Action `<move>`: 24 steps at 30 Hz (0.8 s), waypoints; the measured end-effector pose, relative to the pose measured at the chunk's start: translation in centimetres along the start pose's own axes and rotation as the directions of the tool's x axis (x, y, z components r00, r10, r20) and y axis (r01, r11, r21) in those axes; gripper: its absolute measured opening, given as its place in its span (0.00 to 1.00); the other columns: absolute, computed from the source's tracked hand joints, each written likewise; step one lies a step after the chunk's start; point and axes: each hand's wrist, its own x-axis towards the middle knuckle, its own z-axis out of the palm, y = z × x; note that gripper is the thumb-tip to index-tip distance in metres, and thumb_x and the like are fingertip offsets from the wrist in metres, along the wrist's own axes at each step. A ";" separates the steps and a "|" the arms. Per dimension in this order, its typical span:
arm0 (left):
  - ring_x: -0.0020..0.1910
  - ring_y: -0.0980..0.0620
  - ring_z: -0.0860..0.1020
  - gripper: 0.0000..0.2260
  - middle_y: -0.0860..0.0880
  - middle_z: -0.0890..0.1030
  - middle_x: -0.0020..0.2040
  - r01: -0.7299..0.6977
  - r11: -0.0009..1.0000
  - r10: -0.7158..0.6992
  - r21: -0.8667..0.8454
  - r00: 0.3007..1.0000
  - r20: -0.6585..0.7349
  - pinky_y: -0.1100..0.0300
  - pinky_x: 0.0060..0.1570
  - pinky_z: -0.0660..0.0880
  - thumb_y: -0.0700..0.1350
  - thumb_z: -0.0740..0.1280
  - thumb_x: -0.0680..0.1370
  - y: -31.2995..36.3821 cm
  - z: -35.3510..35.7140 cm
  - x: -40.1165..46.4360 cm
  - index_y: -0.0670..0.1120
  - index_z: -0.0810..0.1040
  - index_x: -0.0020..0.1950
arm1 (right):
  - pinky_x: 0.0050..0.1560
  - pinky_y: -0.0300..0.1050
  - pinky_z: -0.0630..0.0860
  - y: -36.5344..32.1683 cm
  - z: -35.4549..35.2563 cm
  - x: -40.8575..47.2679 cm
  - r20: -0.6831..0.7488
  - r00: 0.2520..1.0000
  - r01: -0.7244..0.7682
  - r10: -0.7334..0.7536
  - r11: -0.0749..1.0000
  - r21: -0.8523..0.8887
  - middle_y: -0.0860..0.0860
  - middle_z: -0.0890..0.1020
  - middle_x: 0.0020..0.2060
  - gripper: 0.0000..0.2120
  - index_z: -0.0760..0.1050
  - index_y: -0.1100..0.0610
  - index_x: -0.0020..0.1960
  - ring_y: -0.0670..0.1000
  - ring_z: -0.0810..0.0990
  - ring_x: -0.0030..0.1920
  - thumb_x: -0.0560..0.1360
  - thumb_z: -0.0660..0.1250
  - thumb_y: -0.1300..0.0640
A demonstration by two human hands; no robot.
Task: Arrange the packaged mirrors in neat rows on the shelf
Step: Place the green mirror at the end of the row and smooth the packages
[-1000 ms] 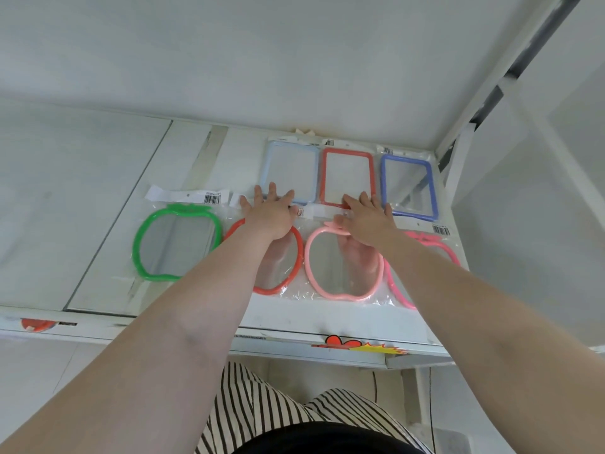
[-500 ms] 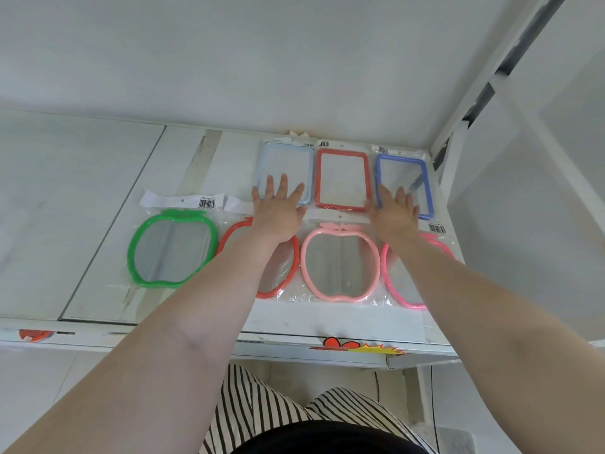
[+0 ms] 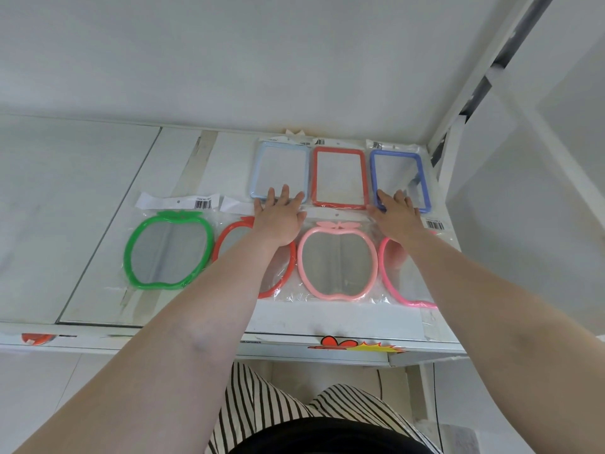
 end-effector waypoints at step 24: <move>0.78 0.42 0.41 0.27 0.43 0.44 0.79 0.151 0.988 -0.148 0.015 0.980 -0.135 0.41 0.74 0.38 0.59 0.45 0.81 -1.1 1.8 -3.3 0.50 0.48 0.79 | 0.75 0.61 0.41 -1.8 3.0 -8.4 -0.108 0.992 -0.081 0.064 0.984 -0.160 0.57 0.48 0.78 0.35 0.48 0.46 0.78 0.61 0.44 0.78 0.76 0.48 0.33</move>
